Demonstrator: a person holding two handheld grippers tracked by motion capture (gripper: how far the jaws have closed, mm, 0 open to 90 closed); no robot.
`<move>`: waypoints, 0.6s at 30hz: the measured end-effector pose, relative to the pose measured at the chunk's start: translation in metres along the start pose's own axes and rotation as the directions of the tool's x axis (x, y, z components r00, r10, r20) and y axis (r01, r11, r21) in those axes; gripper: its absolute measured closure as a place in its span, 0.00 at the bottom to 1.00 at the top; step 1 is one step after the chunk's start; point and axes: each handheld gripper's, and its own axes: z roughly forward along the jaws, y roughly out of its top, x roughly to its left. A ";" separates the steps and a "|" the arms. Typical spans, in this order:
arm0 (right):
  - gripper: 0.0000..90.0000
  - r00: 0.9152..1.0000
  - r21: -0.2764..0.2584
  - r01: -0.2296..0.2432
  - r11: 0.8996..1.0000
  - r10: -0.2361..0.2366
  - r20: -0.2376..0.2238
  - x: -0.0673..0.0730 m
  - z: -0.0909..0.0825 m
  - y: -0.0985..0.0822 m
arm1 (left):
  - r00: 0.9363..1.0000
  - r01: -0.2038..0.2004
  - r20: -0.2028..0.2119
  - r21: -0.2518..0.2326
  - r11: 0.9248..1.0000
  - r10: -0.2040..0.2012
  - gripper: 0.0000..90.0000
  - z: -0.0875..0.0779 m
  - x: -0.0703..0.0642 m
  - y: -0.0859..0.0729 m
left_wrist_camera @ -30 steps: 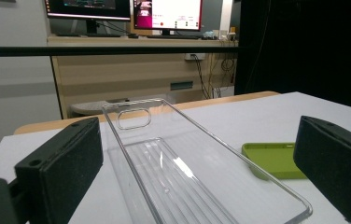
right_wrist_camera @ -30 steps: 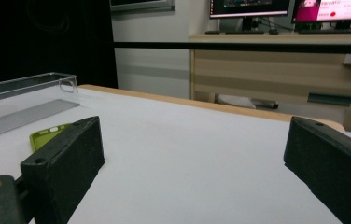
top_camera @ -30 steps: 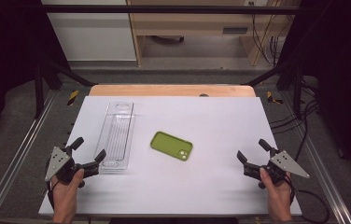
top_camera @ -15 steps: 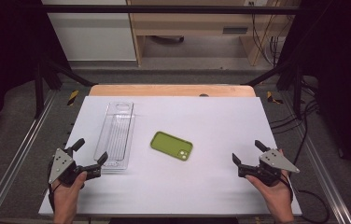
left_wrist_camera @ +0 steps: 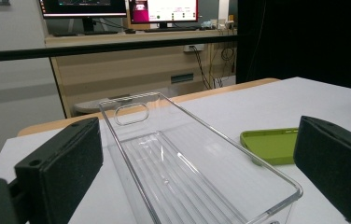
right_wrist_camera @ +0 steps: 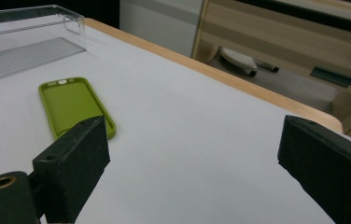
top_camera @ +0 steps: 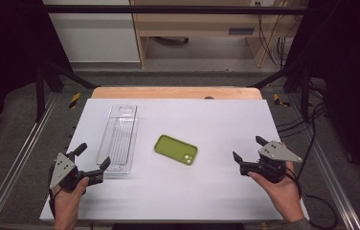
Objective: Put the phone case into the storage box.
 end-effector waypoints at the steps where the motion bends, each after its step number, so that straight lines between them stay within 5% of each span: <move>1: 0.10 1.000 0.000 0.000 1.000 0.000 0.000 0.000 0.000 0.000 | 1.000 0.000 0.000 0.001 1.000 0.000 0.01 0.000 0.000 0.000; 10: 0.10 0.996 0.122 0.060 0.991 -0.051 -0.077 0.003 0.026 0.013 | 1.000 -0.015 0.014 0.008 1.000 0.014 0.01 0.002 -0.003 0.000; 18: 0.12 0.988 0.192 0.078 0.978 -0.051 -0.142 0.007 0.051 0.020 | 1.000 -0.022 0.017 0.015 1.000 0.022 0.01 0.003 -0.004 0.000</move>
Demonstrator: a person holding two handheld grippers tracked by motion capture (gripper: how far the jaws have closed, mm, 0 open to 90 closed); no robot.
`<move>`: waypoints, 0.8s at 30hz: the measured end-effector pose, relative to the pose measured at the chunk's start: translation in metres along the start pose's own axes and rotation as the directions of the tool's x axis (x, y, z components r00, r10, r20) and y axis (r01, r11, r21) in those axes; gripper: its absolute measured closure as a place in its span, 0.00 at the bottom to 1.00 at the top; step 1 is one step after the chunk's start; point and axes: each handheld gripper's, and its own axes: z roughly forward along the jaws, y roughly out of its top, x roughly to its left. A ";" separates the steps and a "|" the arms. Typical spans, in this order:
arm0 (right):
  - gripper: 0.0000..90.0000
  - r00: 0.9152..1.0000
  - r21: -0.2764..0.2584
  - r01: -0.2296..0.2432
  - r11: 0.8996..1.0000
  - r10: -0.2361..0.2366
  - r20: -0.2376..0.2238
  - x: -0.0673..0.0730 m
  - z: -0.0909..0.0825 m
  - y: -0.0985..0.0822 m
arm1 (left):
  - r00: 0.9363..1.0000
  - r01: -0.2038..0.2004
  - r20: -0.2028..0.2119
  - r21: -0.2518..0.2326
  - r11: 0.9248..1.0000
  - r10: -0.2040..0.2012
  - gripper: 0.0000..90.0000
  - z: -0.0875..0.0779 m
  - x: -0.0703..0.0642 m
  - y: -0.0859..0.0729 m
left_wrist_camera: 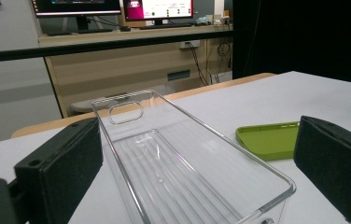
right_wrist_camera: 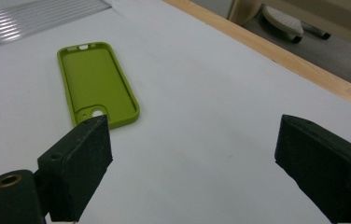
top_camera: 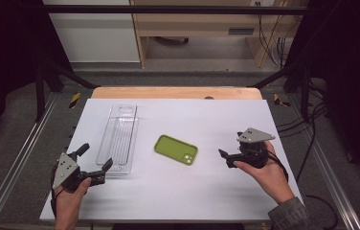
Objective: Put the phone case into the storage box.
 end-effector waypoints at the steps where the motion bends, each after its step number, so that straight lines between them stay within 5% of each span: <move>1: 0.12 1.000 0.000 0.000 1.000 0.000 0.000 0.000 0.000 0.000 | 1.000 0.000 0.001 0.000 1.000 0.000 0.01 0.000 0.000 0.000; 24: 0.14 0.995 0.113 0.069 0.991 -0.059 -0.086 0.002 0.030 0.030 | 1.000 -0.001 0.014 0.003 1.000 0.001 0.01 0.000 -0.002 0.000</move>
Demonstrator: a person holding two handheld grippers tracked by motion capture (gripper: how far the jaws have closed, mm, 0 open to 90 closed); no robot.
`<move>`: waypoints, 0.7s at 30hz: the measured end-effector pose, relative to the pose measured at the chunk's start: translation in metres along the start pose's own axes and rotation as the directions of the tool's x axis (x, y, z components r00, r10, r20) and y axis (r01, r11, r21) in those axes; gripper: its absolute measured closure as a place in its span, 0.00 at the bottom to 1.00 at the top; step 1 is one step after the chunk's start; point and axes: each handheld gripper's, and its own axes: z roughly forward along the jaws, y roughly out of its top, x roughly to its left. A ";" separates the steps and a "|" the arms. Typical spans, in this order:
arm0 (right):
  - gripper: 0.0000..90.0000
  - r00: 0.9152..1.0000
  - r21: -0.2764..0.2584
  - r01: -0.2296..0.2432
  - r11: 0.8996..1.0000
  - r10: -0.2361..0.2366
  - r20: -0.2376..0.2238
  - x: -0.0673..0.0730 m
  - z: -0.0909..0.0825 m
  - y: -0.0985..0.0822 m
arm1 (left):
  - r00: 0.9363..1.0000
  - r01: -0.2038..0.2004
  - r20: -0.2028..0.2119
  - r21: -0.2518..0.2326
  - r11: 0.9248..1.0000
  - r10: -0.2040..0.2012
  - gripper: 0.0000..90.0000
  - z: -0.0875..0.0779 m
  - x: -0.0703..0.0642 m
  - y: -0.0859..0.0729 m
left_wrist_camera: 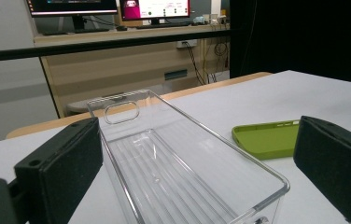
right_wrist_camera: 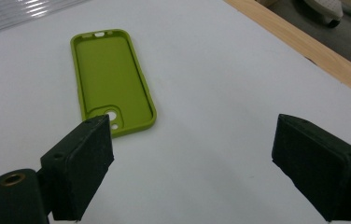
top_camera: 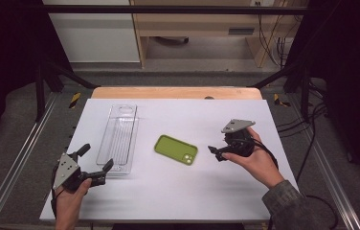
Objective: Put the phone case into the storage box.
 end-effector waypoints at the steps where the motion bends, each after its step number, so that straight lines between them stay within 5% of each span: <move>1: 0.14 1.000 0.004 0.000 1.000 0.000 -0.002 0.000 0.001 0.001 | 1.000 0.000 0.001 0.000 1.000 0.000 0.01 0.000 0.000 0.000; 21: 0.13 0.998 0.084 -0.003 0.996 0.008 -0.055 -0.005 0.041 0.017 | 1.000 -0.001 0.009 0.003 1.000 0.001 0.01 0.001 0.000 0.000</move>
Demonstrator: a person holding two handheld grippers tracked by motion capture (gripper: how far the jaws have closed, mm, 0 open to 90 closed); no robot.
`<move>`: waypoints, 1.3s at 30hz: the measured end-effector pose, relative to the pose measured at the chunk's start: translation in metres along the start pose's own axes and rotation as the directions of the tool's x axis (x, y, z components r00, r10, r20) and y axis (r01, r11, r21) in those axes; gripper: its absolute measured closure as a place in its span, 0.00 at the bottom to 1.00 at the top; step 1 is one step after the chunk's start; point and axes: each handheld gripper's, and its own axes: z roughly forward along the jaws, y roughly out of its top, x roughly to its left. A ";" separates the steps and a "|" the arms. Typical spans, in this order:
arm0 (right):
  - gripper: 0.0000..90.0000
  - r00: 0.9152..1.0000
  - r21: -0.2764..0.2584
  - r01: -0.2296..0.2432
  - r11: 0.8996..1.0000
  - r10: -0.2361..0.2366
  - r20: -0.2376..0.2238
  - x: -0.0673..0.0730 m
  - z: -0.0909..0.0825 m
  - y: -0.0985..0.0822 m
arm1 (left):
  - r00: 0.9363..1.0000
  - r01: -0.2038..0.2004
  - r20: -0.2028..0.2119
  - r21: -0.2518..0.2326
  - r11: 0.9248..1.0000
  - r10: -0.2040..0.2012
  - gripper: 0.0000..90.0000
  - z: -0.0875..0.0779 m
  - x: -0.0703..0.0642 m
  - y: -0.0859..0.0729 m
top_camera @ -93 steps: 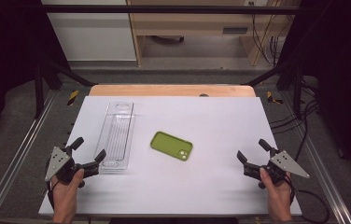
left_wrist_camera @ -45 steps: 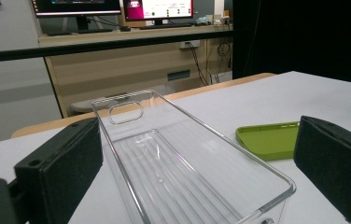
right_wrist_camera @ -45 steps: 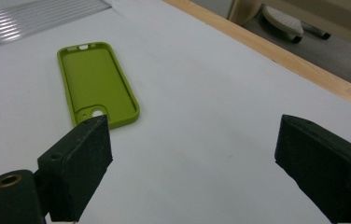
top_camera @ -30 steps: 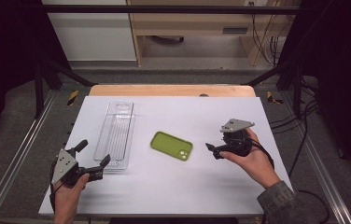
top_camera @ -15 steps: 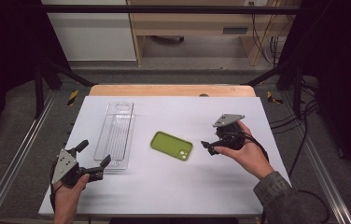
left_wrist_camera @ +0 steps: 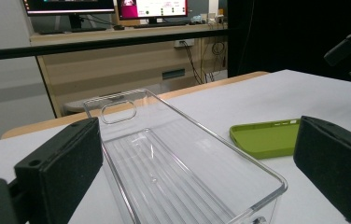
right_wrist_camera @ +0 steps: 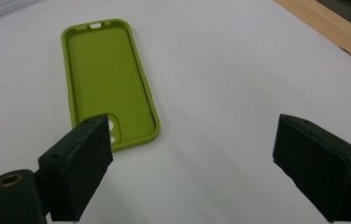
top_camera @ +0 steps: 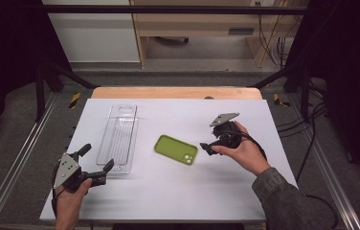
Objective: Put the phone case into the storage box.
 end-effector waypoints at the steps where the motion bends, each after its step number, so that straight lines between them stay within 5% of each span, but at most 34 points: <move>1: 0.13 1.000 0.003 0.001 1.000 -0.001 -0.002 0.000 0.002 0.001 | 1.000 0.000 0.000 0.000 1.000 0.000 0.01 0.000 0.000 0.000; 29: 0.22 0.998 0.119 0.010 0.993 -0.002 -0.066 -0.002 0.049 0.019 | 1.000 0.000 0.011 0.006 1.000 0.000 0.01 0.001 -0.001 0.000; 39: 0.34 0.996 0.164 0.009 0.986 0.006 -0.090 -0.004 0.060 0.024 | 1.000 -0.002 0.014 0.007 1.000 0.002 0.01 0.002 -0.002 -0.001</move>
